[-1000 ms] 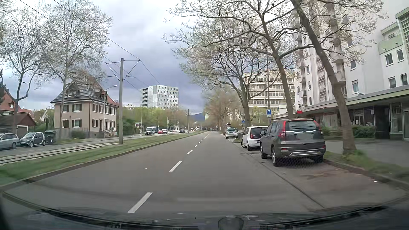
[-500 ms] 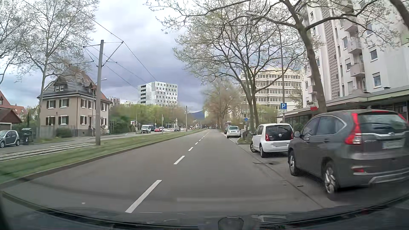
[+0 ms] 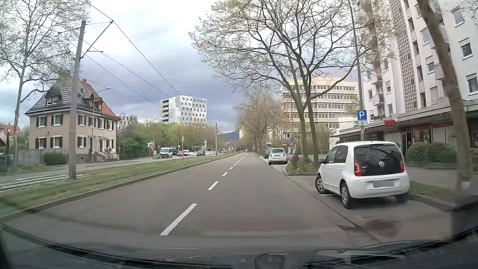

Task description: Follow the waypoints while adhering to traffic rules and regulations

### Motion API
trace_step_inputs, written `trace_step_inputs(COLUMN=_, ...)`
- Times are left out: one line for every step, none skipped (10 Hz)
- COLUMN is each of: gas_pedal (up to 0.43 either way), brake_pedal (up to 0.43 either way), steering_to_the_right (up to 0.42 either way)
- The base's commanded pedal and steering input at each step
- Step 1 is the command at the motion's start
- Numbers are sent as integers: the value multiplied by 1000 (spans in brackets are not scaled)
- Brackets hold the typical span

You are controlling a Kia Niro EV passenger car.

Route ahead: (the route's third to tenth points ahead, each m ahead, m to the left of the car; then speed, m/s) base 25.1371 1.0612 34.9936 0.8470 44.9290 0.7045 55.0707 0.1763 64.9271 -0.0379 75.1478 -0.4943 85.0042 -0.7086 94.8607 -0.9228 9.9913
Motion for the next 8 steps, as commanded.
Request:
trace_step_inputs(gas_pedal=197, brake_pedal=0, steering_to_the_right=1)
trace_step_inputs(gas_pedal=197, brake_pedal=0, steering_to_the_right=1)
trace_step_inputs(gas_pedal=197, brake_pedal=0, steering_to_the_right=1)
trace_step_inputs(gas_pedal=197, brake_pedal=0, steering_to_the_right=1)
trace_step_inputs(gas_pedal=197, brake_pedal=0, steering_to_the_right=1)
trace_step_inputs(gas_pedal=197, brake_pedal=0, steering_to_the_right=1)
trace_step_inputs(gas_pedal=197, brake_pedal=0, steering_to_the_right=1)
trace_step_inputs(gas_pedal=197, brake_pedal=0, steering_to_the_right=1)
